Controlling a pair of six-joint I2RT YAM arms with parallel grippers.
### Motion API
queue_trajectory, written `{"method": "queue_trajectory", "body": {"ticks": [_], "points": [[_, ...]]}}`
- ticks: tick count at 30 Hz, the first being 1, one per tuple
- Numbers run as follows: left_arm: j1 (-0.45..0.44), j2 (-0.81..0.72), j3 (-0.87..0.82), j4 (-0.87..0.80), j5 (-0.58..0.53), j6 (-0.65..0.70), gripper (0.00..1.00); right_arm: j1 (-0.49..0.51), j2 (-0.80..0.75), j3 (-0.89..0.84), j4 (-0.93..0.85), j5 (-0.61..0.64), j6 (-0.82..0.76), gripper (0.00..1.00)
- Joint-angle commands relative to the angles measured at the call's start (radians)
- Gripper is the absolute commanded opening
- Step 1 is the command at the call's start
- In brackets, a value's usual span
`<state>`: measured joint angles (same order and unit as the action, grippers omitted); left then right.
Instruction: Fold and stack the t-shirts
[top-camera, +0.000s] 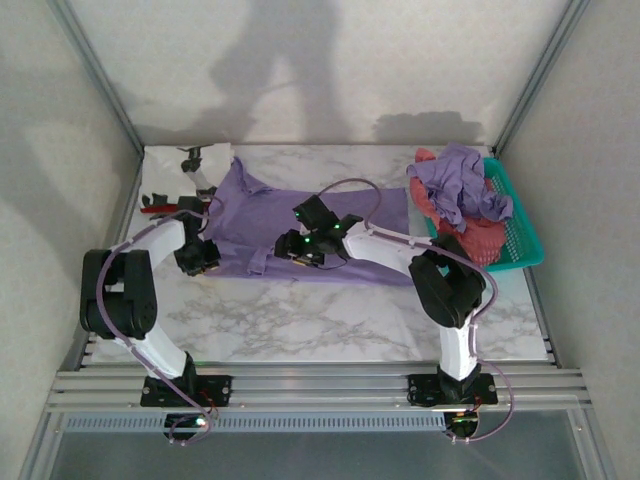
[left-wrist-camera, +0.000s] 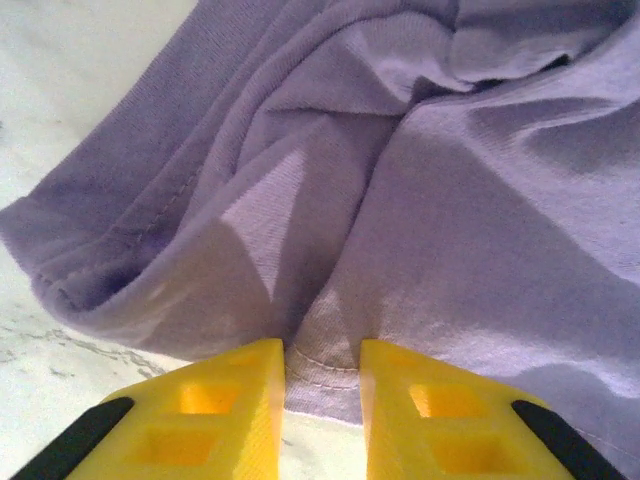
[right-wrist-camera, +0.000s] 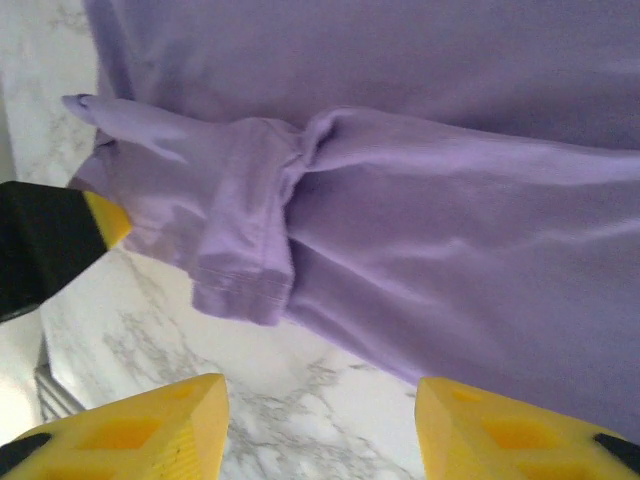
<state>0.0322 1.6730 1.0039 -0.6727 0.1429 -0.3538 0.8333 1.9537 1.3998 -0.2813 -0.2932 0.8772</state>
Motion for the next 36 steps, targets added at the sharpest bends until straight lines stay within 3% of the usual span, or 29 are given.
{"method": "queue_trajectory", "body": {"ticks": [1, 9, 15, 20, 36], "points": [[0.014, 0.011, -0.011, 0.006, 0.016, 0.024, 0.26, 0.023, 0.053, 0.049, 0.048, -0.045, 0.035, 0.53], [0.017, 0.014, -0.036, 0.03, 0.055, 0.02, 0.28, 0.039, 0.175, 0.127, 0.083, -0.079, 0.067, 0.53], [0.018, 0.003, -0.023, 0.018, 0.034, 0.024, 0.1, 0.044, 0.211, 0.146, 0.106, -0.107, 0.083, 0.53], [0.024, -0.017, 0.014, -0.006, 0.035, 0.026, 0.04, 0.045, 0.219, 0.136, 0.138, -0.126, 0.1, 0.52], [0.031, -0.042, 0.048, -0.037, 0.049, 0.027, 0.03, 0.06, 0.282, 0.199, 0.141, -0.171, 0.114, 0.47]]}}
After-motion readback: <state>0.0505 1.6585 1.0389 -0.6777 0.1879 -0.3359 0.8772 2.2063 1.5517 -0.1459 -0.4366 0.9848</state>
